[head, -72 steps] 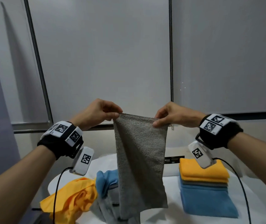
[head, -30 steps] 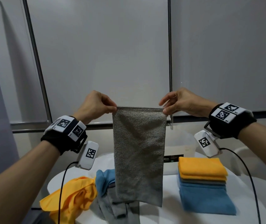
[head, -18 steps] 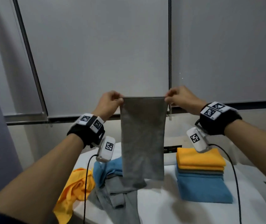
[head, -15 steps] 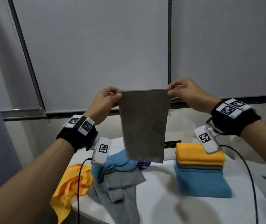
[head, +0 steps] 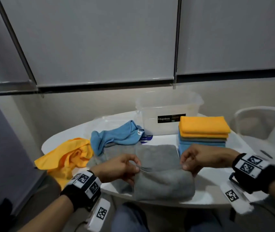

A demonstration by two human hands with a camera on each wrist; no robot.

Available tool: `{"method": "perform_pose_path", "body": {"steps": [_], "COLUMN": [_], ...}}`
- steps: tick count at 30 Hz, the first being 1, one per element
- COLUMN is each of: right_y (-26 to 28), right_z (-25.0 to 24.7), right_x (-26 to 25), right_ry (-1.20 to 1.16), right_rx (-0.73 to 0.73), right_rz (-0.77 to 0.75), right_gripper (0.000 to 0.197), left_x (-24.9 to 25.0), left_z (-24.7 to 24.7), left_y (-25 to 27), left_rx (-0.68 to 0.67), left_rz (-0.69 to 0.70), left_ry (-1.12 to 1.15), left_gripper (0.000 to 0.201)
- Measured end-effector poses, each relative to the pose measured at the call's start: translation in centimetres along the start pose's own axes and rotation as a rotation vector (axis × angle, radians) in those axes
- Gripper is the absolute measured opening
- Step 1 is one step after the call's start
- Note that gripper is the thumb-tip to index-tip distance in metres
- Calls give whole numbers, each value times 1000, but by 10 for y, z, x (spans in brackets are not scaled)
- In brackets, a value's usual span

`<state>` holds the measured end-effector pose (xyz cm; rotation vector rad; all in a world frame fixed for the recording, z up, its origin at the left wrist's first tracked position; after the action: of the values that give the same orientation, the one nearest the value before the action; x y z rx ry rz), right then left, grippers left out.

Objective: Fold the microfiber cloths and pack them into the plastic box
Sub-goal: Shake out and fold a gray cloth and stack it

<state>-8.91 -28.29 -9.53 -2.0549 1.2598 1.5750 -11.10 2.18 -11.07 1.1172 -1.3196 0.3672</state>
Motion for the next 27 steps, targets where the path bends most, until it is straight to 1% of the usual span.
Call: {"method": "perform_pose_path", "body": {"steps": [2, 4, 6, 8, 10, 12, 14, 15, 18, 20, 22, 25, 27], "right_y": [-13, -28, -43, -62, -81, -96, -109, -113, -123, -128, -133, -137, -137], "right_z": [2, 1, -1, -6, -10, -11, -11, -10, -14, -18, -21, -21, -17], "right_x": [11, 21, 28, 31, 32, 30, 34, 36, 45, 48, 50, 50, 46], "right_ry": [-9, -80, -121, -80, 22, 161, 276, 325, 442, 467, 497, 530, 560], "right_rx": [152, 354, 535, 679, 771, 806, 798, 786, 761, 751, 743, 735, 727], "right_rz": [5, 19, 25, -14, -60, -81, -83, -73, -37, 4, 54, 126, 144], "right_gripper": [6, 12, 18, 19, 14, 6, 5, 5, 6, 5, 9, 14, 11], "left_x": [-6, -11, -11, -10, -10, -13, -17, -18, -22, -22, -19, -13, -10], "left_z": [-3, -9, -13, -18, -25, -31, -34, -36, -43, -50, -56, -62, -64], "left_y": [-18, -38, -60, -81, -100, -113, -121, -123, -129, -134, -142, -154, -156], "left_rx": [152, 329, 476, 614, 743, 803, 840, 861, 910, 896, 866, 852, 851], "left_rz": [23, 48, 60, 93, 131, 135, 128, 123, 97, 56, 16, -6, -11], "left_ry": [33, 107, 187, 235, 205, 111, -9, -68, -168, -204, -241, -330, -384], "left_gripper": [8, 5, 6, 6, 10, 18, 26, 26, 19, 15, 13, 14, 16]}}
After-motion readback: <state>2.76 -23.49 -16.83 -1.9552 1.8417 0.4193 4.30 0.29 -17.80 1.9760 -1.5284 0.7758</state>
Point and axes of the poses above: each hand's wrist, its own y-axis away from the middle knuckle, its own z-axis out of the palm, x = y × z, the point moved 3 cm from there along -y, towards the middle knuckle, and after that the axes turned 9 degrees about -z, right-handed, at the moved point
